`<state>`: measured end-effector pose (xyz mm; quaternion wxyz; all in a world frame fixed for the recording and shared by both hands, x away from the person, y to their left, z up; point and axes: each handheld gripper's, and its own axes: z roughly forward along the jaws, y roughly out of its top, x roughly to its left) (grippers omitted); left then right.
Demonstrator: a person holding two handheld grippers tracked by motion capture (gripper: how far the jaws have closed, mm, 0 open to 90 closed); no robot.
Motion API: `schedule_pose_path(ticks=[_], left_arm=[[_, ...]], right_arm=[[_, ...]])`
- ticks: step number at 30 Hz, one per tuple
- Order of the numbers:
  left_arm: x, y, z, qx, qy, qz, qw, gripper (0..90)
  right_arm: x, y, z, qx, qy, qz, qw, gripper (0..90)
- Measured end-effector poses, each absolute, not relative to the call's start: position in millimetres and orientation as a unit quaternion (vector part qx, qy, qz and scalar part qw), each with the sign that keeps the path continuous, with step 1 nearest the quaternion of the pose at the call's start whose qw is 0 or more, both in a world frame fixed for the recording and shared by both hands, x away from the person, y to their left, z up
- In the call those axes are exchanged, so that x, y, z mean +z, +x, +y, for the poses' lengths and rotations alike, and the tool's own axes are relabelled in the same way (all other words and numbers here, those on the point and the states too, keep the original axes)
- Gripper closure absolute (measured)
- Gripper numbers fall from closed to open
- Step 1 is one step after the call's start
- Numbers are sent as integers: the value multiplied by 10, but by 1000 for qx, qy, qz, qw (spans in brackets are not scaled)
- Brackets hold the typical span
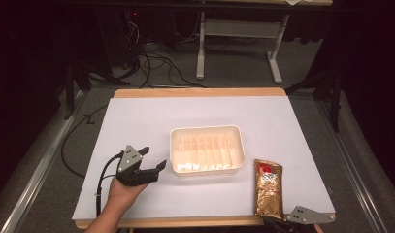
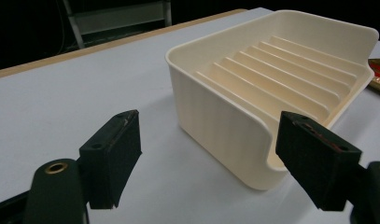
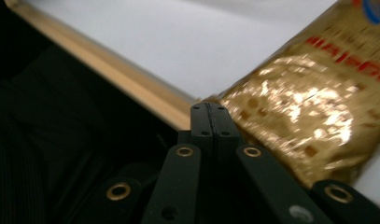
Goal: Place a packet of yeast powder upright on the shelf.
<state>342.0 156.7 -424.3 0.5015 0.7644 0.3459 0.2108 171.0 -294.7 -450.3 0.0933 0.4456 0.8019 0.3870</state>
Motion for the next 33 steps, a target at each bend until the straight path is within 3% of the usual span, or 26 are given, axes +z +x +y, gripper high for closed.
schedule_pose_path(ticks=[6,21,33], left_arm=[[-4232,3415,1585,213,763,346,503,226],[-4238,3252,1838,230,759,361,491,226],[-4250,3014,2190,252,746,393,474,226]], right_arm=[[-4618,1734,-2879,344,440,826,75,900],[-4597,2050,-2925,337,454,815,128,900],[-4602,2471,-2942,342,463,807,132,900]])
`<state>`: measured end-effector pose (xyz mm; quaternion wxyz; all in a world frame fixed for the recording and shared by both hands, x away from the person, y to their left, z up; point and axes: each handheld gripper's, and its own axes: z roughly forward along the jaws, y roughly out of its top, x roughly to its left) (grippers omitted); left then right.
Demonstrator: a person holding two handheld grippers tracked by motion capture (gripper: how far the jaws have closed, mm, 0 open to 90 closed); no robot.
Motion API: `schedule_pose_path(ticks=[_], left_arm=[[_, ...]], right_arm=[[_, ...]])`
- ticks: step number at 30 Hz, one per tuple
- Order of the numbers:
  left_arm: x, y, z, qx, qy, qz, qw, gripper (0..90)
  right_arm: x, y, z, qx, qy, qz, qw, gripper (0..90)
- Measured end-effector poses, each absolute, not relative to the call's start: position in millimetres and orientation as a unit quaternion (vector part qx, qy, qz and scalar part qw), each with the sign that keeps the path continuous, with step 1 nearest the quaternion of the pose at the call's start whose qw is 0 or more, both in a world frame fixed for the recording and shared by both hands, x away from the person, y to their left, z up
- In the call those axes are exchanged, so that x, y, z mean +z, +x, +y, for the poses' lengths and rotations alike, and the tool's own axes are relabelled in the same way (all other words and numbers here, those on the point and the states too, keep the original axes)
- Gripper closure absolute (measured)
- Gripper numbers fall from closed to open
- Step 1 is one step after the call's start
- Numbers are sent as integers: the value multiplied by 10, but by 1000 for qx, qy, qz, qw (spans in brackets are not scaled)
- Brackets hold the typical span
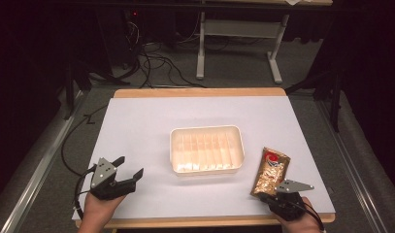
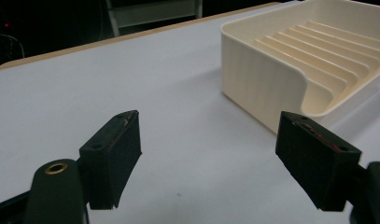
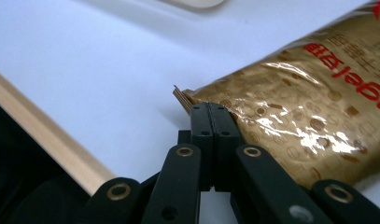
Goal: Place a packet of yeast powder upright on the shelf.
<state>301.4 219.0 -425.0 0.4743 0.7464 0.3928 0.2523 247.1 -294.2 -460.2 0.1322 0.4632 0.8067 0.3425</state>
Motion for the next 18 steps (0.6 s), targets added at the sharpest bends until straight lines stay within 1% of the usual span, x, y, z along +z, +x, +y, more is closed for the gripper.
schedule_pose_path(ticks=[6,11,18], left_arm=[[-4251,2892,2332,265,738,409,467,227],[-4256,2834,2396,269,735,416,463,227],[-4272,2763,2455,272,736,421,455,226]], right_arm=[[-4604,2654,-2883,346,461,808,127,900],[-4557,2720,-2857,364,454,804,124,900],[-4443,2813,-3023,406,469,772,138,900]])
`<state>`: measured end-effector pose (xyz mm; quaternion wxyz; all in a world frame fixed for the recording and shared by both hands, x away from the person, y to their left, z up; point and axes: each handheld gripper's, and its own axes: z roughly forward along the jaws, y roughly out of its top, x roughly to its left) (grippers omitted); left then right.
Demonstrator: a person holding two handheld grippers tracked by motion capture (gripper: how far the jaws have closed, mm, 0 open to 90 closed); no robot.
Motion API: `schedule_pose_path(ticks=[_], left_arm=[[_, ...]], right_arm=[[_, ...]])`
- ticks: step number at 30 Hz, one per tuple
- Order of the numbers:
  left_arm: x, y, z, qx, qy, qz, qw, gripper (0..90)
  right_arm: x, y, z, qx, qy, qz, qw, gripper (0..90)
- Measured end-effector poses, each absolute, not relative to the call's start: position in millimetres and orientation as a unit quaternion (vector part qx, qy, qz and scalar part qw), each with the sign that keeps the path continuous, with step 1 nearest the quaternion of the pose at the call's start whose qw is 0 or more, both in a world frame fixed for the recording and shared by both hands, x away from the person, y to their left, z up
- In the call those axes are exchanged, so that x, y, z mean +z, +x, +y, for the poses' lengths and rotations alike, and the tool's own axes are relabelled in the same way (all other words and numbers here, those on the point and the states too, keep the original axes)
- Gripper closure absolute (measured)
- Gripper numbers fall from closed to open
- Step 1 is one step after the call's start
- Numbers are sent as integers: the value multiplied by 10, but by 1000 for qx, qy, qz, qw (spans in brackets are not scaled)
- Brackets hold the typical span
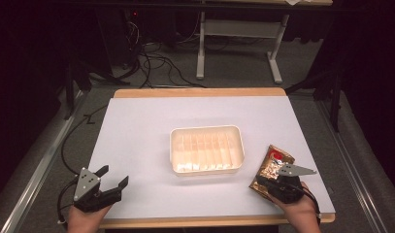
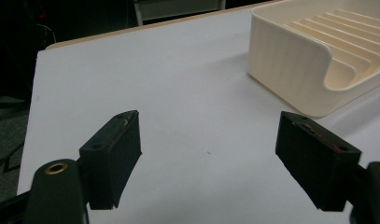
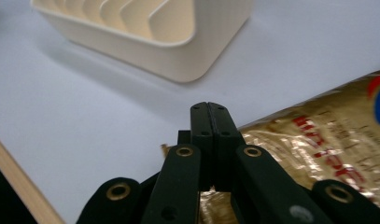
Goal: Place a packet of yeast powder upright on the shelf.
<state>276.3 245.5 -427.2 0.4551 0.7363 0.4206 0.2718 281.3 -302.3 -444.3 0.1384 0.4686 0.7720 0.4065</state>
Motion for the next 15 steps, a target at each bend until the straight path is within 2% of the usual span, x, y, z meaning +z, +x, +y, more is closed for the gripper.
schedule_pose_path(ticks=[7,15], left_arm=[[-4285,2711,2486,271,743,418,447,227],[-4298,2708,2464,267,749,412,445,226]], right_arm=[[-4389,2935,-3281,437,499,734,147,831],[-4410,3049,-3496,446,536,700,154,697]])
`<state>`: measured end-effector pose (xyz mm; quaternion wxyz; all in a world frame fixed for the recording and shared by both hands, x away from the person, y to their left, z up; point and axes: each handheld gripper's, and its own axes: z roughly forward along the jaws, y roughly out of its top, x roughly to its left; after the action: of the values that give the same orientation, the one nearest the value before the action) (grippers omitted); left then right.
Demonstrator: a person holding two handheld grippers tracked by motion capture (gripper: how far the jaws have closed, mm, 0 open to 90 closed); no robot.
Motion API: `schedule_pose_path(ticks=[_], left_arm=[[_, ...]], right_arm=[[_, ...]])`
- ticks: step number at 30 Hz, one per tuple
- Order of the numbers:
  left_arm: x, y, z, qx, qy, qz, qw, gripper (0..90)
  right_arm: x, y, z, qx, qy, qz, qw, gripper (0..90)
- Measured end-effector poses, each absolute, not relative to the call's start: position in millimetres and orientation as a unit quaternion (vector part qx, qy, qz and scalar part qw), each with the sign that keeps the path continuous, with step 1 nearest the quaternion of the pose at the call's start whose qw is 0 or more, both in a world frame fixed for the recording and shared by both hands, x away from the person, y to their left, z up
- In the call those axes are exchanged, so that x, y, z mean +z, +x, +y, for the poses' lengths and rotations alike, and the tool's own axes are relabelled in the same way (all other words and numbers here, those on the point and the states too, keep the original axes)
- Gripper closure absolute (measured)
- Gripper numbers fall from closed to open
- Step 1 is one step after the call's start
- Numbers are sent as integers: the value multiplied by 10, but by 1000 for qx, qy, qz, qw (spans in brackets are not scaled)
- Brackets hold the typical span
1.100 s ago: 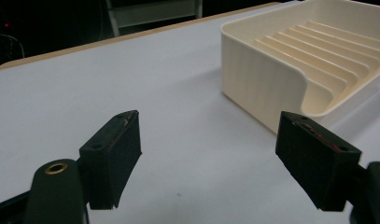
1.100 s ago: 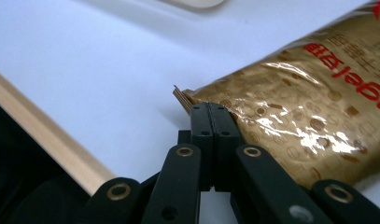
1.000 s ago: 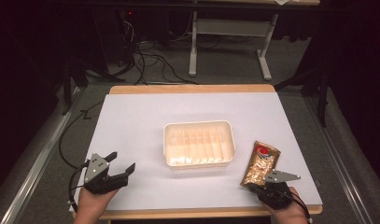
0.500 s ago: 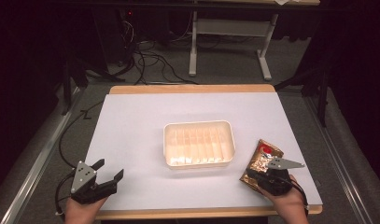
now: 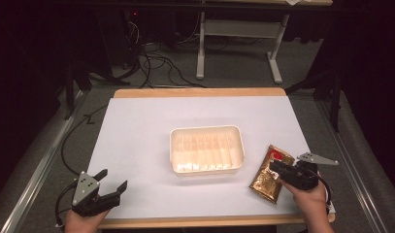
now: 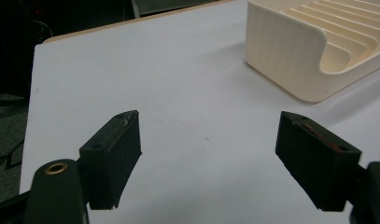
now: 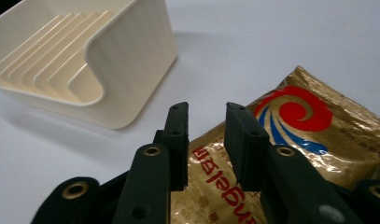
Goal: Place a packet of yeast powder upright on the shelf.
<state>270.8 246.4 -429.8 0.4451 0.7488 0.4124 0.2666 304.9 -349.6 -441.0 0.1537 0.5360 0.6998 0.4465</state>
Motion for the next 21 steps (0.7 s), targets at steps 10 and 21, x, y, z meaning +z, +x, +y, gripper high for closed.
schedule_pose_path(ticks=[10,21], left_arm=[[-4304,2749,2418,259,753,405,449,226],[-4327,2809,2359,249,760,398,449,225]], right_arm=[[-4273,3226,-3638,457,576,659,162,567],[-4436,3409,-3965,464,625,607,159,484]])
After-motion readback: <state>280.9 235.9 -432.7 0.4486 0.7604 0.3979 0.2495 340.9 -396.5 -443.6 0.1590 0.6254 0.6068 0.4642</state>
